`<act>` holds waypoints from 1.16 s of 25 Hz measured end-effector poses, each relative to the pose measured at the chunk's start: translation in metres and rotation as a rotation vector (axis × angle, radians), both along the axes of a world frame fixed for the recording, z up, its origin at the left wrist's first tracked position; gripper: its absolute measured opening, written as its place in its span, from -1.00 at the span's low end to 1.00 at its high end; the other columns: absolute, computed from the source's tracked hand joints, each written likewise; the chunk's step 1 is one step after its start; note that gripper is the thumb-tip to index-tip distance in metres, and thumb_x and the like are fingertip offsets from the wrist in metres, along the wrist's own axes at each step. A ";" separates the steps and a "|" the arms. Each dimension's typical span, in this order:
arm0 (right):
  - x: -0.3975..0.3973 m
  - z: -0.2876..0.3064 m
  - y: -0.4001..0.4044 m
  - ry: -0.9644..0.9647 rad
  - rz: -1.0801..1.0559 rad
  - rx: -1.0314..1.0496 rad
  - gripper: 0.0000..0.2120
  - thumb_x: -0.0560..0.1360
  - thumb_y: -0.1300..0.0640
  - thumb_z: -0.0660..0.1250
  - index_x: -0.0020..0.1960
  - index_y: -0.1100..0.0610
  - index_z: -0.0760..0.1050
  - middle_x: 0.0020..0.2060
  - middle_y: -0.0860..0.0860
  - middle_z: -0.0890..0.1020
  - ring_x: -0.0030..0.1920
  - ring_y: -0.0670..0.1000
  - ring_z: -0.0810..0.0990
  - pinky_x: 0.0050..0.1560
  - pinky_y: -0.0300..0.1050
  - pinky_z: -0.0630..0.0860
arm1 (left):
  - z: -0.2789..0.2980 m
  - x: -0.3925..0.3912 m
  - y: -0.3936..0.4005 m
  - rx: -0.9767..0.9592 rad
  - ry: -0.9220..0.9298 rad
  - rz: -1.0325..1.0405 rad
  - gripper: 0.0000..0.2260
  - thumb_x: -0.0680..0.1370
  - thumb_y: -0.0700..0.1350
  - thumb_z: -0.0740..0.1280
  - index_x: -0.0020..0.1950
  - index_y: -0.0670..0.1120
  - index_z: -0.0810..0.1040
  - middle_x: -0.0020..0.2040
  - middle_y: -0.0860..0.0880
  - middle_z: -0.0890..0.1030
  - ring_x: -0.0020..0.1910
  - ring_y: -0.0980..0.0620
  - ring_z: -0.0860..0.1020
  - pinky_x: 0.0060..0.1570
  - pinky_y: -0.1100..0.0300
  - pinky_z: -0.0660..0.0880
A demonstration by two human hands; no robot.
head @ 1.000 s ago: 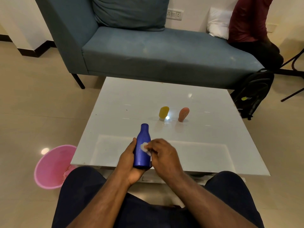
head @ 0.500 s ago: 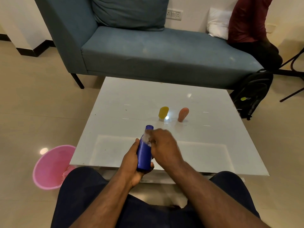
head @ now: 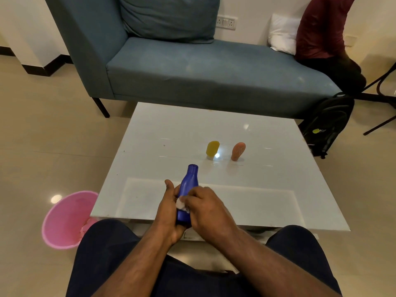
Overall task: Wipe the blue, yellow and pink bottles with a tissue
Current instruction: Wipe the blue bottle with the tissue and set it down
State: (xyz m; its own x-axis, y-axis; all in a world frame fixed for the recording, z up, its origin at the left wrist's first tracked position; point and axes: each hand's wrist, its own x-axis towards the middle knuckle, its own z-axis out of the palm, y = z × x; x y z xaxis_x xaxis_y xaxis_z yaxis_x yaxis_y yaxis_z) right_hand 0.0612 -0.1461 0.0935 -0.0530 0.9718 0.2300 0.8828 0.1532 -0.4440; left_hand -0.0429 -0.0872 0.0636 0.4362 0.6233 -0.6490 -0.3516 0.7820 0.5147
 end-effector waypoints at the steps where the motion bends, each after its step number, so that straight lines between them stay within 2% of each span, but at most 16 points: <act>1: 0.009 0.002 0.011 0.002 -0.047 0.016 -0.78 0.45 0.17 0.41 0.10 0.09 0.60 -0.04 0.04 0.61 -0.05 0.05 0.53 -0.04 -0.09 0.56 | 0.002 0.001 -0.002 0.006 0.011 -0.020 -0.38 0.55 0.38 0.16 0.31 -0.08 0.59 0.08 -0.23 0.71 0.03 -0.20 0.67 -0.01 -0.09 0.61; 3: 0.027 0.009 0.033 0.034 -0.187 0.003 -0.78 0.46 0.19 0.38 0.11 0.11 0.59 -0.01 0.06 0.59 0.00 0.07 0.53 -0.01 -0.04 0.57 | 0.005 0.001 -0.003 0.005 0.020 -0.038 -0.38 0.51 0.35 0.23 0.29 -0.12 0.57 -0.05 -0.19 0.70 -0.13 -0.12 0.65 -0.19 0.00 0.58; 5: 0.036 0.011 0.044 0.130 -0.302 -0.006 -0.82 0.52 0.18 0.33 0.11 0.12 0.58 -0.01 0.03 0.58 0.01 0.02 0.55 0.04 -0.07 0.56 | 0.005 0.000 -0.004 0.007 0.009 -0.047 -0.41 0.52 0.30 0.27 0.29 -0.15 0.55 -0.07 -0.19 0.70 -0.19 -0.10 0.65 -0.32 0.07 0.59; 8: 0.021 0.008 0.029 0.361 -0.287 -0.060 -0.88 0.57 0.04 0.27 -0.01 0.05 0.55 -0.10 -0.09 0.54 -0.08 -0.08 0.54 -0.05 -0.09 0.59 | 0.004 -0.002 -0.002 0.000 -0.015 -0.033 -0.43 0.53 0.27 0.30 0.32 -0.14 0.56 -0.01 -0.22 0.70 -0.12 -0.13 0.66 -0.19 0.01 0.61; 9: 0.011 0.005 0.018 0.347 -0.246 -0.049 -0.89 0.57 0.04 0.27 0.00 0.02 0.54 -0.09 -0.11 0.54 -0.07 -0.10 0.52 -0.05 -0.12 0.57 | 0.004 -0.002 -0.001 -0.009 -0.030 -0.029 -0.44 0.54 0.27 0.29 0.32 -0.14 0.57 0.01 -0.23 0.70 -0.09 -0.14 0.67 -0.13 -0.01 0.63; 12: -0.009 -0.007 -0.018 0.083 -0.074 0.048 -0.78 0.51 0.16 0.29 0.14 0.04 0.57 -0.01 -0.04 0.60 -0.01 -0.04 0.51 0.01 -0.20 0.52 | -0.001 -0.003 0.002 -0.054 -0.070 -0.005 -0.36 0.53 0.29 0.30 0.37 -0.20 0.54 0.03 -0.22 0.69 -0.03 -0.15 0.67 0.05 -0.06 0.61; 14: -0.005 -0.005 -0.020 0.100 -0.046 0.010 -0.77 0.50 0.18 0.31 0.14 0.04 0.59 -0.02 -0.04 0.61 -0.02 -0.04 0.54 0.02 -0.19 0.54 | -0.003 -0.003 0.002 -0.064 -0.051 -0.014 -0.33 0.50 0.30 0.31 0.38 -0.20 0.54 0.03 -0.21 0.69 -0.02 -0.15 0.66 0.08 -0.08 0.59; 15: -0.001 0.001 -0.016 0.180 -0.082 -0.018 -0.79 0.51 0.16 0.31 0.13 0.03 0.59 -0.01 -0.05 0.61 -0.02 -0.06 0.55 0.03 -0.18 0.55 | -0.003 -0.002 0.002 -0.059 -0.025 -0.021 -0.35 0.50 0.30 0.30 0.36 -0.19 0.55 0.01 -0.22 0.70 -0.04 -0.16 0.66 0.04 -0.08 0.60; 17: 0.012 0.013 -0.004 0.462 -0.272 -0.092 -0.82 0.54 0.13 0.31 0.11 -0.03 0.58 -0.01 -0.09 0.59 -0.03 -0.08 0.58 0.01 -0.14 0.59 | 0.000 0.000 0.000 -0.036 0.007 -0.020 -0.40 0.52 0.30 0.29 0.32 -0.14 0.57 -0.03 -0.21 0.70 -0.07 -0.16 0.66 -0.10 -0.04 0.61; 19: 0.026 0.027 0.009 0.806 -0.450 -0.150 -0.75 0.55 0.21 0.31 0.12 -0.08 0.57 -0.02 -0.06 0.59 -0.05 -0.01 0.63 -0.07 -0.08 0.64 | 0.002 -0.001 0.000 -0.035 0.012 -0.008 -0.46 0.55 0.27 0.28 0.31 -0.13 0.56 -0.06 -0.20 0.71 -0.12 -0.14 0.66 -0.25 0.03 0.61; 21: 0.033 0.038 0.012 1.097 -0.469 -0.208 -0.70 0.53 0.32 0.30 0.08 -0.05 0.60 0.00 0.04 0.61 -0.07 0.09 0.66 -0.14 -0.06 0.66 | 0.005 -0.002 -0.001 -0.036 0.012 -0.007 -0.49 0.57 0.24 0.27 0.30 -0.13 0.55 -0.06 -0.20 0.71 -0.15 -0.14 0.66 -0.31 0.07 0.62; 24: 0.036 0.045 0.006 1.277 -0.446 -0.264 -0.78 0.52 0.34 0.30 0.00 0.08 0.63 -0.02 0.09 0.67 -0.03 0.13 0.67 -0.02 -0.05 0.64 | 0.006 0.000 -0.001 -0.036 0.013 -0.027 -0.48 0.58 0.24 0.25 0.31 -0.14 0.54 -0.02 -0.22 0.70 -0.12 -0.15 0.65 -0.32 0.07 0.63; 27: 0.041 0.043 0.003 1.508 -0.437 -0.300 -0.79 0.55 0.31 0.23 0.08 0.24 0.61 0.03 0.16 0.68 0.05 0.15 0.66 0.13 0.04 0.58 | 0.007 0.000 -0.002 -0.020 0.004 -0.035 -0.47 0.59 0.25 0.24 0.33 -0.13 0.54 0.04 -0.21 0.70 -0.11 -0.14 0.65 -0.33 0.07 0.63; 28: 0.042 0.042 0.003 1.496 -0.435 -0.306 -0.80 0.55 0.28 0.25 0.09 0.23 0.61 0.04 0.15 0.68 0.06 0.14 0.66 0.14 0.04 0.57 | 0.007 0.000 -0.002 -0.018 0.001 -0.032 -0.47 0.59 0.25 0.24 0.33 -0.13 0.54 0.05 -0.21 0.70 -0.11 -0.14 0.65 -0.32 0.06 0.63; 29: 0.043 0.041 0.003 1.384 -0.440 -0.301 -0.83 0.54 0.25 0.30 0.08 0.17 0.62 0.03 0.11 0.68 0.06 0.12 0.66 0.13 0.01 0.58 | 0.008 -0.001 -0.002 -0.018 0.003 -0.027 -0.48 0.59 0.24 0.24 0.32 -0.13 0.54 0.05 -0.21 0.70 -0.11 -0.15 0.65 -0.32 0.06 0.63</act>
State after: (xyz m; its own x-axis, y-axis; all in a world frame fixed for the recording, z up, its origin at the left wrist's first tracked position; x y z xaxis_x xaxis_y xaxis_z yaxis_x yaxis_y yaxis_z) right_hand 0.1042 -0.1434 0.1349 0.3390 0.8703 -0.3573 -0.3084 -0.2560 -0.9162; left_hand -0.0436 -0.0892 0.0716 0.4506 0.5995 -0.6615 -0.3290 0.8004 0.5012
